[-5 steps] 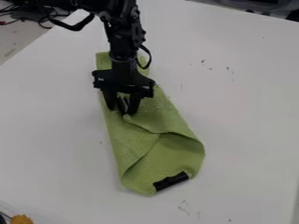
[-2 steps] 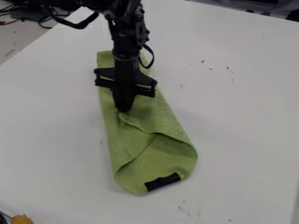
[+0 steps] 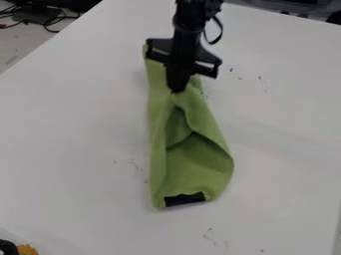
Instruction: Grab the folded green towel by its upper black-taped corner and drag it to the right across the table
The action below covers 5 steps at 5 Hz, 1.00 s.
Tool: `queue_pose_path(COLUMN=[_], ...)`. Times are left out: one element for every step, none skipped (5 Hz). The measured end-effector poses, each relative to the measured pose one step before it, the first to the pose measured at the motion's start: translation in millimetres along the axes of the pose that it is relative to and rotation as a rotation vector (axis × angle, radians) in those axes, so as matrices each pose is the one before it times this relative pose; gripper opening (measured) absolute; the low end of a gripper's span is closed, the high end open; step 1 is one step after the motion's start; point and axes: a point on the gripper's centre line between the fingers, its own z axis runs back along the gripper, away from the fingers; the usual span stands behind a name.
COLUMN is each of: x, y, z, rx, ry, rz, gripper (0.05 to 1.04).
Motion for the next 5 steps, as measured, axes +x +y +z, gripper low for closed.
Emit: queue_pose_path(x=[18.97,13.42,5.83,1.94,-1.28], y=[-35.27,-27.74,-22.75,-12.03,-8.74], z=[-3.38,-9.66,-15.53,3.32,0.57], rx=[-0.0324,-0.0437,-0.0355,0.0018,-0.0362], ry=[-0.0232,-0.0063,0.0136,-0.0135,0.0039], rz=[-0.0624,-0.0415,-0.0307,-0.0135,-0.0009], gripper=[0.078,0.078,0.103,0.279,0.558])
